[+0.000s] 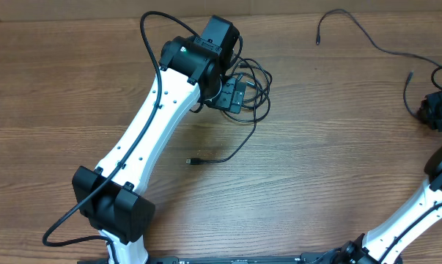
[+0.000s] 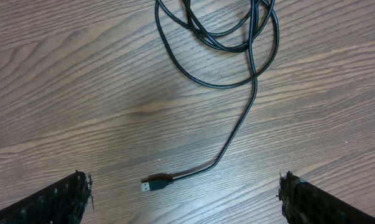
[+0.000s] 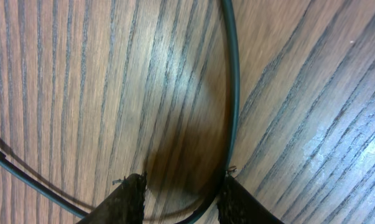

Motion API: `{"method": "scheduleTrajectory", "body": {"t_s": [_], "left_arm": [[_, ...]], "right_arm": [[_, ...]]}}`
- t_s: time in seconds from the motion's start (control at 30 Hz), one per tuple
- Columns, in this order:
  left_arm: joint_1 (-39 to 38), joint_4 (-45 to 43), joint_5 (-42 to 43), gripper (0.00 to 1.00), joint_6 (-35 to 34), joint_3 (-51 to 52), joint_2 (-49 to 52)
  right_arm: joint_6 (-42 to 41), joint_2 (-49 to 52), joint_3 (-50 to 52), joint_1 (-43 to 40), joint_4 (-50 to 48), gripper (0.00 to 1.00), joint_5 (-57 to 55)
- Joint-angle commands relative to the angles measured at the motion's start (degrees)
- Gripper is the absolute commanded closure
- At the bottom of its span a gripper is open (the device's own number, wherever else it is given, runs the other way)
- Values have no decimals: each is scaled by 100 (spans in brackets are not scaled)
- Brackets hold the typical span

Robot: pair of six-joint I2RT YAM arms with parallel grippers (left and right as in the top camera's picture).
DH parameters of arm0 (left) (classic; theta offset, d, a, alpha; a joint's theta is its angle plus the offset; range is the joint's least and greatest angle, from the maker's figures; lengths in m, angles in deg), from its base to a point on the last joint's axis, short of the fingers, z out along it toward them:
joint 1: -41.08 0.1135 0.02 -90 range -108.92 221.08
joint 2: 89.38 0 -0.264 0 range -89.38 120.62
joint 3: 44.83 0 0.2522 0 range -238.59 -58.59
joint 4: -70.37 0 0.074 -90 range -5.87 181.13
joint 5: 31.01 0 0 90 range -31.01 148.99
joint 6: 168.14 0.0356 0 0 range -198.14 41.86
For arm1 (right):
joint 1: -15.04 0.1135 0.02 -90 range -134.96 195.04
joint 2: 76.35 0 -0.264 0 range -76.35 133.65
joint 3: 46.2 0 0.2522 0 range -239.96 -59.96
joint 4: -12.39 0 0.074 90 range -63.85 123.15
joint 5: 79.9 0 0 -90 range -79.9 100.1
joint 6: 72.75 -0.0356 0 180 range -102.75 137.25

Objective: Untangle cables

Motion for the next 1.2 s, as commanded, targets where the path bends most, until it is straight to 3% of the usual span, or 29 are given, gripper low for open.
{"method": "scheduleTrajectory", "body": {"t_s": [0.0, 0.17, 0.4, 0.53, 0.67, 0.83, 1.07, 1.17], "left_arm": [[24, -7, 46, 0, -76, -42, 7], [26, -4, 46, 0, -76, -42, 7], [24, -4, 46, 0, -76, -42, 7], [26, -4, 46, 0, -76, -42, 7], [26, -4, 46, 1, -76, -42, 7], [26, -4, 46, 0, -76, -42, 7], [26, -4, 46, 0, -76, -42, 7], [26, -4, 46, 0, -76, -42, 7]], "right_arm": [[28, 31, 173, -26, -22, 61, -302], [39, 31, 199, -24, -20, 75, -374], [37, 31, 365, -4, -63, 76, -376], [37, 31, 551, -4, -293, 96, -356], [42, 28, 424, -4, -398, 96, -219], [308, 28, -455, -4, -407, 96, 868], [299, 28, -2697, 120, -686, 96, 2404], [407, 28, -3324, 280, -841, 93, 2549]]}}
